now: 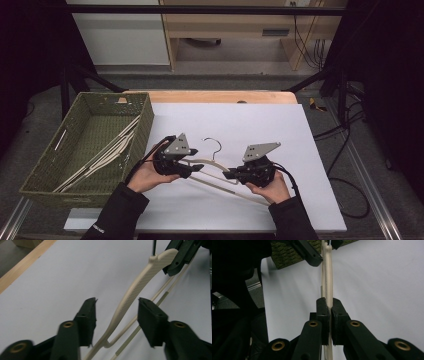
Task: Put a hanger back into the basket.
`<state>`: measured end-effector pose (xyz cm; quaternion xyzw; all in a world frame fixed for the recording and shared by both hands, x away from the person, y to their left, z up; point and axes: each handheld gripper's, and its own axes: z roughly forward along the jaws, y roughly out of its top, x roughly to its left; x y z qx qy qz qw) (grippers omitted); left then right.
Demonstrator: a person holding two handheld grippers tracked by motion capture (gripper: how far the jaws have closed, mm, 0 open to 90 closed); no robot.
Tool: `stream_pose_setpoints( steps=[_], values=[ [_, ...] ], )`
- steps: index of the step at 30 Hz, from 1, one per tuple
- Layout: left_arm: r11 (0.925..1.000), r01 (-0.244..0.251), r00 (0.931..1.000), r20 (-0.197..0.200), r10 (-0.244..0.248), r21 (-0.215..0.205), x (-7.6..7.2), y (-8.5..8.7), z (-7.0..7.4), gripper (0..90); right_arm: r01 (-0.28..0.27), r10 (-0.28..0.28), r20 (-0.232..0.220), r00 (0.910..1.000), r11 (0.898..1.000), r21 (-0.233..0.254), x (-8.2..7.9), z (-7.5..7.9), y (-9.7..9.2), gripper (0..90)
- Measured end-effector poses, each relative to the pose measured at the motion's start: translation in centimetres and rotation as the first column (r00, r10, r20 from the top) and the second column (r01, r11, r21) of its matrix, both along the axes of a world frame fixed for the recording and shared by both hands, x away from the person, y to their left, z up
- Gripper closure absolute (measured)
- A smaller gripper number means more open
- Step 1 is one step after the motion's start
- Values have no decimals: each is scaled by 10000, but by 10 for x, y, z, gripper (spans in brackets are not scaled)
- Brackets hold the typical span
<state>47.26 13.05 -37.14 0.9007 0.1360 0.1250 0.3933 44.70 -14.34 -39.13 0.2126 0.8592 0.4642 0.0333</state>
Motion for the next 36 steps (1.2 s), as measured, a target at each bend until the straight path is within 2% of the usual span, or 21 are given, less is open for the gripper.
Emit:
stream_pose_setpoints(
  steps=[3,6,9,11,14,17,18,22,24,26,27,29,31,34,36],
  values=[
    [9993,335,9993,-170,-333,142,-1,0,-3,620,-219,219,3,9998,9997,-59,-2,0,1,873],
    [9983,520,9986,-153,-516,280,-4,-1,-5,688,-390,390,-40,9992,9992,-108,-2,-1,3,873],
    [9952,709,9975,-95,-704,673,-7,-1,-5,719,-554,552,-116,9984,9983,-168,-1,-3,3,872],
    [9959,604,9981,53,-609,674,-10,-1,-6,732,-552,550,-107,9984,9983,-205,-1,-3,3,866],
    [9972,507,9986,88,-512,553,-15,-1,-6,767,-117,124,272,9996,9996,-237,-1,-2,2,832],
    [9981,481,9988,0,-481,391,-21,-1,-7,793,390,-349,905,9953,9983,-442,-3,-3,2,784],
    [9981,461,9989,41,-463,411,-24,-2,-7,800,463,-422,853,9955,9978,-471,-3,-3,2,767],
    [9977,586,9982,-113,-582,329,-30,-3,-9,830,748,-710,1118,9912,9967,-308,-2,-6,0,696],
    [9986,528,9984,-187,-526,57,-34,-5,-10,842,914,-878,1228,9885,9955,-238,-2,-6,0,658],
    [9981,608,9980,-155,-608,-31,-39,-7,-9,856,1036,-1009,1446,9843,9945,-119,-2,-6,-1,614],
    [9982,591,9982,-49,-590,76,-41,-8,-8,860,1066,-1036,1581,9820,9942,-109,-3,-7,-1,597],
    [9989,469,9989,11,-469,63,-44,-9,-7,861,1139,-1111,1606,9808,9935,-85,-4,-7,-1,585],
    [9998,211,9998,56,-211,6,-45,-8,-5,862,1277,-1264,1628,9785,9918,21,-5,-6,-4,530],
    [9990,-359,9993,63,361,-259,-45,-6,-3,862,1672,-1712,1790,9688,9852,373,-7,-4,-13,463],
    [9967,-739,9972,104,743,-346,-44,-3,-2,862,2019,-2101,1705,9627,9773,645,-8,-2,-21,413]
  ],
)
